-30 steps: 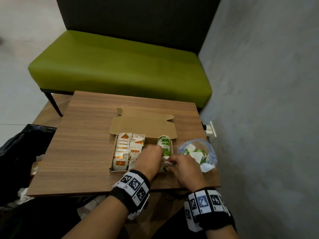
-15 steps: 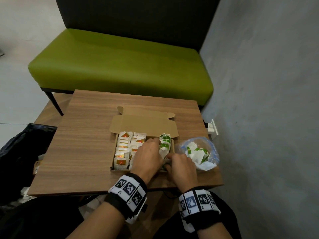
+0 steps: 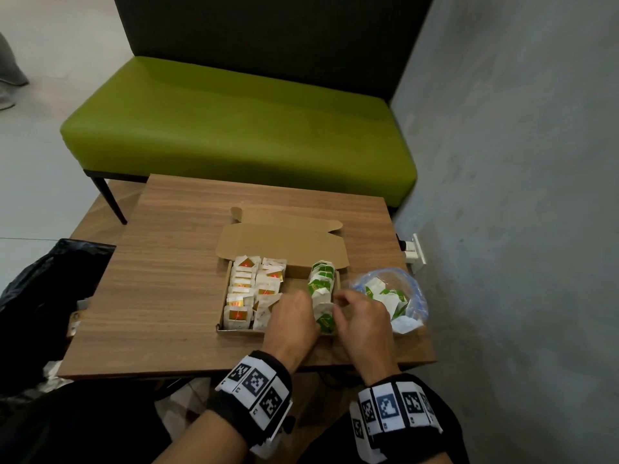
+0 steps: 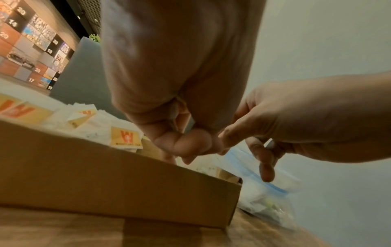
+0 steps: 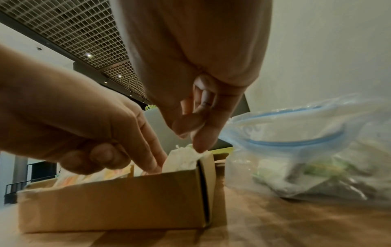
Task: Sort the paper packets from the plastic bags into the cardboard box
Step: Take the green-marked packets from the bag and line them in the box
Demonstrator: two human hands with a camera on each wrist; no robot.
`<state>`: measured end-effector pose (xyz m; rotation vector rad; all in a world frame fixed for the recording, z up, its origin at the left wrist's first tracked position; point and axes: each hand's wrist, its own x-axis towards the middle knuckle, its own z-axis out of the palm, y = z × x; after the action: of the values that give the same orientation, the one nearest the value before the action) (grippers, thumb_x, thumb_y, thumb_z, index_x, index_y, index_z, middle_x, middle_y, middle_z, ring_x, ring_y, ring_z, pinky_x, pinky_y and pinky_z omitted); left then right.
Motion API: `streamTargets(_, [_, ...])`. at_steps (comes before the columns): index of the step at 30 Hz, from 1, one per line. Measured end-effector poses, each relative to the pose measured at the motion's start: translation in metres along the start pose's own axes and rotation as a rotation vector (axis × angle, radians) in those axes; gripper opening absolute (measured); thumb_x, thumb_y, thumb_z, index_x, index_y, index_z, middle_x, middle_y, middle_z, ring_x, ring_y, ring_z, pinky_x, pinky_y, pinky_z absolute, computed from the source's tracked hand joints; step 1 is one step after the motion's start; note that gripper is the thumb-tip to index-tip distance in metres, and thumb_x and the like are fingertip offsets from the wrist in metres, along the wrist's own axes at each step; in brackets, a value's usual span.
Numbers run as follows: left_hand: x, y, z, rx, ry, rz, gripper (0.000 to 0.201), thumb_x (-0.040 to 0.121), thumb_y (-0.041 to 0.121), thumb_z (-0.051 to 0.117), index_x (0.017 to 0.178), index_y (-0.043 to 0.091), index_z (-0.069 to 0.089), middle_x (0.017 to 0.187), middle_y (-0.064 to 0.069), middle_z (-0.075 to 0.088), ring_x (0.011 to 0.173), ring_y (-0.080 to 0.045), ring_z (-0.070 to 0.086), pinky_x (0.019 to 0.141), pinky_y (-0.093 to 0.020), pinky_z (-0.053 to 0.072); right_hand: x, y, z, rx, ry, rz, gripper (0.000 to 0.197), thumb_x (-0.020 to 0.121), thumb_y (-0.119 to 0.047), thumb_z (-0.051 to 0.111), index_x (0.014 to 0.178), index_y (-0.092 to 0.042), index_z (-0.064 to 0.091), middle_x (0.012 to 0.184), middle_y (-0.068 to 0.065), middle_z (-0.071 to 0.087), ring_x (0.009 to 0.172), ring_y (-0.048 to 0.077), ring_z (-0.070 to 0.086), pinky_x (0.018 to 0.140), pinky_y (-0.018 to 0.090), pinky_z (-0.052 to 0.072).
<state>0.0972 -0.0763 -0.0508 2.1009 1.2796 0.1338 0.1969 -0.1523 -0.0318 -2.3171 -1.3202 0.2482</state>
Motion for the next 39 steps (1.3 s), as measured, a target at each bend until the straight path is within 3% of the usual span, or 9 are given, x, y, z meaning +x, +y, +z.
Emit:
streamTargets(8, [-0.005, -0.004, 0.007, -0.125, -0.059, -0.048, 0.031, 0.091, 0.019, 0.066, 0.121, 0.018, 0.06, 0.113, 0.0, 0.068, 0.102, -0.016, 0.065, 0.085, -0.029, 0.056, -0.004, 0.006, -0.006, -0.051, -0.17, 0.088, 0.017, 0.092, -0.033, 0.062, 0.103, -0.022, 0.07, 0.086, -0.004, 0.07, 0.082, 0.012, 0.065, 0.074, 0.03, 0.056])
streamTargets(12, [-0.011, -0.001, 0.011, -0.191, -0.13, -0.071, 0.028, 0.089, 0.019, 0.064, 0.117, 0.019, 0.062, 0.111, -0.002, 0.068, 0.099, -0.017, 0.065, 0.083, -0.036, 0.059, -0.007, 0.004, -0.011, -0.105, -0.314, 0.066, 0.03, 0.091, -0.036, 0.062, 0.119, -0.027, 0.067, 0.099, -0.002, 0.07, 0.091, 0.015, 0.064, 0.077, 0.03, 0.052])
streamTargets(16, [-0.013, 0.002, 0.008, -0.333, -0.15, -0.144, 0.022, 0.09, 0.018, 0.065, 0.111, 0.019, 0.059, 0.095, -0.003, 0.069, 0.078, -0.018, 0.069, 0.063, -0.033, 0.061, -0.007, 0.002, -0.011, -0.138, -0.374, 0.061, 0.034, 0.094, -0.036, 0.058, 0.126, -0.027, 0.064, 0.114, 0.0, 0.068, 0.104, 0.017, 0.063, 0.088, 0.037, 0.054])
streamTargets(22, [-0.013, 0.006, 0.0, -0.465, -0.235, -0.152, 0.026, 0.093, 0.012, 0.059, 0.118, 0.019, 0.054, 0.087, -0.008, 0.072, 0.058, -0.02, 0.07, 0.048, -0.031, 0.057, -0.009, 0.002, -0.014, -0.133, -0.364, 0.067, 0.029, 0.095, -0.036, 0.056, 0.12, -0.026, 0.065, 0.104, -0.002, 0.069, 0.097, 0.014, 0.063, 0.084, 0.035, 0.054])
streamTargets(28, [-0.012, 0.007, -0.004, -0.465, -0.2, -0.155, 0.027, 0.085, 0.024, 0.063, 0.111, 0.027, 0.057, 0.092, -0.005, 0.072, 0.081, -0.03, 0.072, 0.072, -0.05, 0.061, -0.012, 0.003, -0.015, -0.137, -0.367, 0.053, 0.028, 0.094, -0.035, 0.056, 0.118, -0.026, 0.066, 0.102, -0.002, 0.068, 0.098, 0.017, 0.063, 0.081, 0.035, 0.053])
streamTargets(31, [-0.009, 0.011, -0.008, -0.46, -0.253, -0.127, 0.029, 0.087, 0.017, 0.059, 0.115, 0.025, 0.057, 0.098, -0.006, 0.072, 0.088, -0.031, 0.071, 0.078, -0.048, 0.06, -0.012, 0.003, -0.016, -0.125, -0.378, 0.053, 0.027, 0.093, -0.034, 0.057, 0.117, -0.027, 0.067, 0.097, -0.003, 0.067, 0.094, 0.015, 0.062, 0.077, 0.032, 0.051])
streamTargets(33, [-0.01, 0.012, -0.01, -0.503, -0.269, -0.128, 0.022, 0.09, 0.017, 0.06, 0.11, 0.025, 0.057, 0.099, -0.008, 0.072, 0.079, -0.026, 0.07, 0.071, -0.042, 0.06, -0.013, 0.004, -0.021, -0.081, -0.354, 0.058, 0.027, 0.092, -0.034, 0.059, 0.117, -0.027, 0.067, 0.086, -0.008, 0.063, 0.085, 0.011, 0.06, 0.073, 0.029, 0.05])
streamTargets(35, [-0.014, 0.013, -0.013, -0.417, -0.192, -0.09, 0.021, 0.09, 0.024, 0.065, 0.11, 0.024, 0.059, 0.105, -0.005, 0.071, 0.087, -0.021, 0.068, 0.079, -0.041, 0.06, -0.011, 0.01, -0.029, -0.006, -0.29, 0.081, 0.025, 0.091, -0.035, 0.061, 0.114, -0.028, 0.069, 0.077, -0.012, 0.062, 0.077, 0.006, 0.059, 0.069, 0.027, 0.051])
streamTargets(39, [-0.024, 0.027, -0.02, -0.177, 0.023, 0.071, 0.051, 0.093, 0.017, 0.059, 0.142, 0.019, 0.045, 0.133, -0.003, 0.059, 0.119, -0.021, 0.057, 0.101, -0.036, 0.048, 0.001, 0.035, -0.059, 0.071, 0.028, 0.215, 0.015, 0.088, -0.025, 0.066, 0.099, -0.021, 0.075, 0.068, -0.011, 0.064, 0.064, 0.007, 0.059, 0.061, 0.027, 0.048])
